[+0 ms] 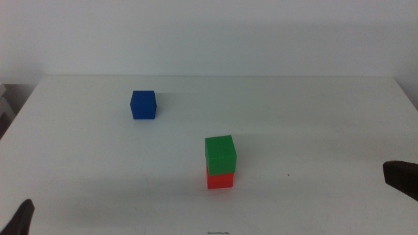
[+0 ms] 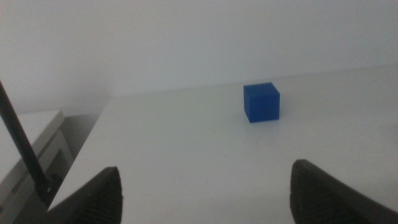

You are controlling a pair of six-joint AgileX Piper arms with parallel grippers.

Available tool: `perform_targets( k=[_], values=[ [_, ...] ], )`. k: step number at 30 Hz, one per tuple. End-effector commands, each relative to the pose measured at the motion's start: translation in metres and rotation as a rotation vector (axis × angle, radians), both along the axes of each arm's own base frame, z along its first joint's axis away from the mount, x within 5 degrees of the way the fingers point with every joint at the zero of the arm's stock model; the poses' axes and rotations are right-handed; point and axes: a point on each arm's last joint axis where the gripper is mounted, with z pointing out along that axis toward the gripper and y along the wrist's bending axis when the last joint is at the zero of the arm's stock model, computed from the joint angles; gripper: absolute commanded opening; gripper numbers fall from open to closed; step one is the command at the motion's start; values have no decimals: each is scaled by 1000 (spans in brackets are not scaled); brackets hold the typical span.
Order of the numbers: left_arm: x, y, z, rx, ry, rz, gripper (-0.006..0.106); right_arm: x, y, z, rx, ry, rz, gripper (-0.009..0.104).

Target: Stack red cubes first, then green, then blue cubes in a specific spot.

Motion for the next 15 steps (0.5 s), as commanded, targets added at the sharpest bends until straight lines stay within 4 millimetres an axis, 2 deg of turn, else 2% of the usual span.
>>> perform_targets(
  k=[1,4,10,13,15],
  values=[
    [1,0,34,-29,-75,-3,91,2,0,13,40,-83,-4,84],
    [10,-1,74,-20,91,-6,91,2,0,13,40,-83,-4,84],
    [44,-4,151,0,559,-17,91,2,0,13,40,-83,-4,84],
    [68,-5,176,-7,673,-17,91,2,0,13,40,-83,-4,84],
    [89,-7,183,-28,742,-17,91,2,0,13,40,-83,-4,84]
  ],
)
